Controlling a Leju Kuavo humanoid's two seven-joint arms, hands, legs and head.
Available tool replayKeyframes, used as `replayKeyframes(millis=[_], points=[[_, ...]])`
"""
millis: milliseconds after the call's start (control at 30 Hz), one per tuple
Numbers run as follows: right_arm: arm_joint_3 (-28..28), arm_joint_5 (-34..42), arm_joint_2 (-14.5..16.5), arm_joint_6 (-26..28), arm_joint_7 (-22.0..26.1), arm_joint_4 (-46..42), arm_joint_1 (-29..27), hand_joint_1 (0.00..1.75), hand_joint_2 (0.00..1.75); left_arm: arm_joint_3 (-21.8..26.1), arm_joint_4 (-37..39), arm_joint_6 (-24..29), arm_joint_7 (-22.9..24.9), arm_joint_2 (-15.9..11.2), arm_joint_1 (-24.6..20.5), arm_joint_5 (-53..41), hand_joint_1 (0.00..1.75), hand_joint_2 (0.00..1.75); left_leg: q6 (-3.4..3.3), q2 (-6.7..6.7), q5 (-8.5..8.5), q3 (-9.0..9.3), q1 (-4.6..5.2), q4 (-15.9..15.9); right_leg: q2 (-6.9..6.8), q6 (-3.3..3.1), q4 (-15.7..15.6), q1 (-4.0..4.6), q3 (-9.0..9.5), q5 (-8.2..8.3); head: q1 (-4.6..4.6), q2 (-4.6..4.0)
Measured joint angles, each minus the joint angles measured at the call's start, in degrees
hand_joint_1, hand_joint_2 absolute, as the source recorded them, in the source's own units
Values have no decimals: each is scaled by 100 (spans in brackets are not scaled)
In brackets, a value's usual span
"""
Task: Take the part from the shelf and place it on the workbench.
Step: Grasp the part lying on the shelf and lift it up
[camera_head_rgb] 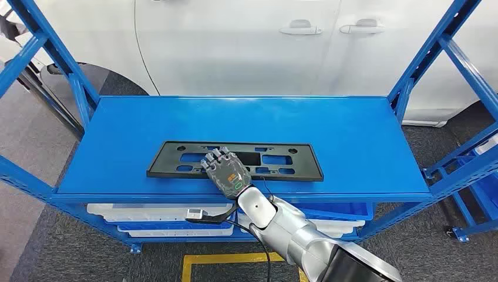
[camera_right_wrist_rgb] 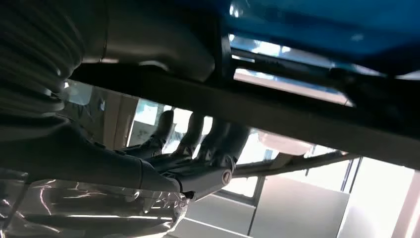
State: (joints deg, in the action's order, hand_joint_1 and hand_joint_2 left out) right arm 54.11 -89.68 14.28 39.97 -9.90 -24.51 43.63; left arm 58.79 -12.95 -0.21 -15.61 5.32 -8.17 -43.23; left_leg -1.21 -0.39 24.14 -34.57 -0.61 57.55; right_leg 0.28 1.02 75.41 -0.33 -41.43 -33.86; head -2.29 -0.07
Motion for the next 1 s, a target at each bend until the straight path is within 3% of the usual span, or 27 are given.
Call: replayKeyframes(millis=[67, 133, 200, 267, 367, 467, 500, 533, 567, 633, 667, 733, 833, 900, 967, 1000], points=[[1, 0, 1, -2, -1, 7, 13, 175, 175, 0, 1, -27, -29, 3, 9, 6, 0, 0, 11, -4, 27, 29, 0, 13, 0, -11, -364, -5, 120, 277, 0, 0], [1, 0, 3, -9, -2, 16, 51, 175, 175, 1, 2, -86, -88, 9, 18, 25, 0, 0, 44, -10, 88, 81, 11, 43, 0, -47, -1124, 1, 398, 739, 0, 0], [3, -1, 5, -16, -3, 19, 87, 175, 175, 4, 3, -138, -141, 13, 13, 44, 0, 87, 90, -12, 132, 98, 30, 67, 4, -89, -1581, 15, 577, 899, -1, 1], [5, -2, 8, -16, -17, 19, 106, 175, 175, 7, 3, -193, -192, 12, 11, 54, 0, 175, 145, -12, 145, 113, 37, 55, 14, -134, -1657, 18, 611, 872, -1, 1], [5, -1, 18, -18, -48, 15, 127, 175, 175, 7, 4, -271, -276, 7, 7, 57, 0, 175, 232, -1, 331, 52, 23, 288, 0, -217, -1735, -22, 692, 884, -2, 1], [5, -2, 21, -42, -52, 17, 117, 175, 175, 7, 5, -307, -311, 8, 13, 55, 0, 175, 308, 5, 824, -442, -11, 1346, -19, -257, -1749, -29, 722, 875, -2, 0], [5, -2, 20, -51, -52, 19, 110, 175, 175, 7, 4, -314, -330, 8, 20, 55, 0, 175, 324, 5, 886, -574, -19, 1602, -18, -259, -1748, -27, 725, 872, -2, 0], [5, -2, 20, -52, -52, 20, 107, 175, 175, 7, 4, -325, -362, 8, 25, 55, 0, 175, 334, 5, 833, -608, -26, 1649, -14, -258, -1746, -27, 731, 869, -2, 0], [5, -2, 19, -41, -52, 20, 109, 175, 175, 7, 4, -344, -411, 7, 27, 55, 0, 175, 336, 6, 676, -527, -33, 1466, -8, -252, -1743, -29, 742, 864, -2, 0], [-2, -1, 17, -3, -31, 13, 123, 175, 175, 7, 4, -400, -518, 2, 16, 58, 0, 175, 319, 6, 281, -147, -43, 681, 6, -222, -1732, -24, 769, 845, -2, 0], [-19, 2, 12, 14, -7, -4, 130, 175, 175, 6, 4, -421, -558, 0, 5, 61, 0, 175, 293, 2, 165, 17, -36, 342, 15, -196, -1723, -15, 770, 838, -2, 1], [-99, 6, -10, 23, 63, -86, 134, 175, 175, 5, 5, -433, -588, -1, -12, 69, 0, 175, 231, -4, 129, 141, -13, 57, 28, -134, -1718, 3, 754, 843, -2, 1], [-316, 18, -83, 21, 192, -409, 82, 175, 175, 4, 4, -407, -556, -1, -16, 72, 0, 175, 116, 3, 91, 128, -26, 19, 29, -41, -1672, 1, 717, 805, -2, 0], [-521, 65, -172, 21, 306, -778, 4, 175, 175, 2, 3, -388, -534, -4, -22, 72, 0, 175, 44, 12, 63, 126, -45, -9, 19, 0, -1260, -3, 532, 542, -1, 0], [-769, 194, -286, 21, 471, -1223, -133, 175, 175, 1, 3, -368, -520, -8, -23, 74, 0, 175, 14, 12, 62, 116, -32, -6, 12, 15, -483, -5, 167, 187, 0, 0], [-897, 308, -346, 21, 600, -1453, -221, 175, 175, 2, 3, -352, -516, -9, -22, 76, 0, 175, 9, 9, 65, 115, -25, -3, 12, 17, -181, -5, 17, 100, 0, 0]])
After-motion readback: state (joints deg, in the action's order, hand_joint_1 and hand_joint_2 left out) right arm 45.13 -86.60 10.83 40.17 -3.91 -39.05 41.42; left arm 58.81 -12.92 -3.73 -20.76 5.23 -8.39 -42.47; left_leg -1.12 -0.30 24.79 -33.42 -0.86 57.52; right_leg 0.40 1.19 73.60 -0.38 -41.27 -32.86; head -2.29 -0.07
